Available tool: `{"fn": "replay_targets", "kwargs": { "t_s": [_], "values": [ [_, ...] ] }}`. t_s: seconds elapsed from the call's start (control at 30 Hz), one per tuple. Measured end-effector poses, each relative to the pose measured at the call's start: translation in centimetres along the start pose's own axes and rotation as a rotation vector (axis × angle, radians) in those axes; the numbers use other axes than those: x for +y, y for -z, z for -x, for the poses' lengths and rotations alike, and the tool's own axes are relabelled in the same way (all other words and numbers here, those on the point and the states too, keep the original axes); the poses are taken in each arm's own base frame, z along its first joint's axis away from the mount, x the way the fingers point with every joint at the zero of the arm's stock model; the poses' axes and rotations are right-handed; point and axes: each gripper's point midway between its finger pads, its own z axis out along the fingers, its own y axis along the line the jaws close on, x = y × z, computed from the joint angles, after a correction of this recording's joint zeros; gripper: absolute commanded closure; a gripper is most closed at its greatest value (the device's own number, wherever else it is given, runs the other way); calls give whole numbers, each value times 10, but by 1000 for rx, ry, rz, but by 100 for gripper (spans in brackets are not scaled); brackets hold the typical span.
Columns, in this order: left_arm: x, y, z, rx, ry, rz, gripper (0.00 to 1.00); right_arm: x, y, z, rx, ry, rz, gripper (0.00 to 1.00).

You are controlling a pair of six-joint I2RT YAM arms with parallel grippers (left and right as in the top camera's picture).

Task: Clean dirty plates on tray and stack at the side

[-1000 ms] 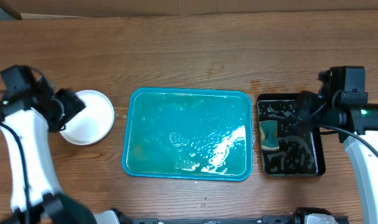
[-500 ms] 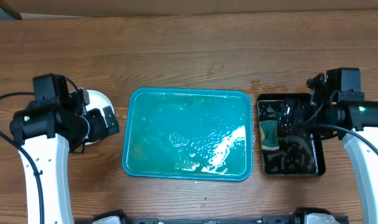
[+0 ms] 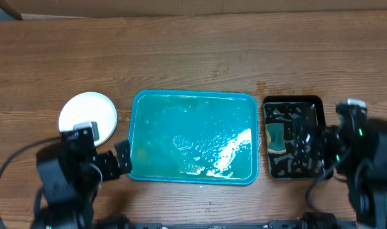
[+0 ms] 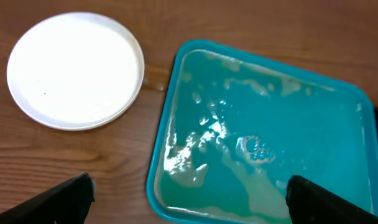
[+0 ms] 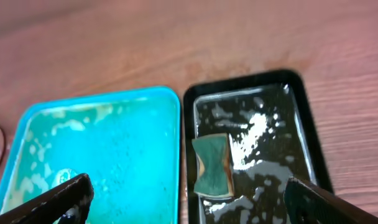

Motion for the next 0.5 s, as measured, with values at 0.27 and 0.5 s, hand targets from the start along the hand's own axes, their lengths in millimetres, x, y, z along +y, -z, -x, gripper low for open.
{"fn": "replay_targets", "kwargs": {
  "t_s": [0.27,0.5],
  "values": [
    [-3,10,-5,-54,-13,-8,0,-1,14,-8,-27,5,-6,0],
    [-3,9,-6,-52,-13,-8,0,-2,12,-10,-14,2,-12,0]
  ]
}}
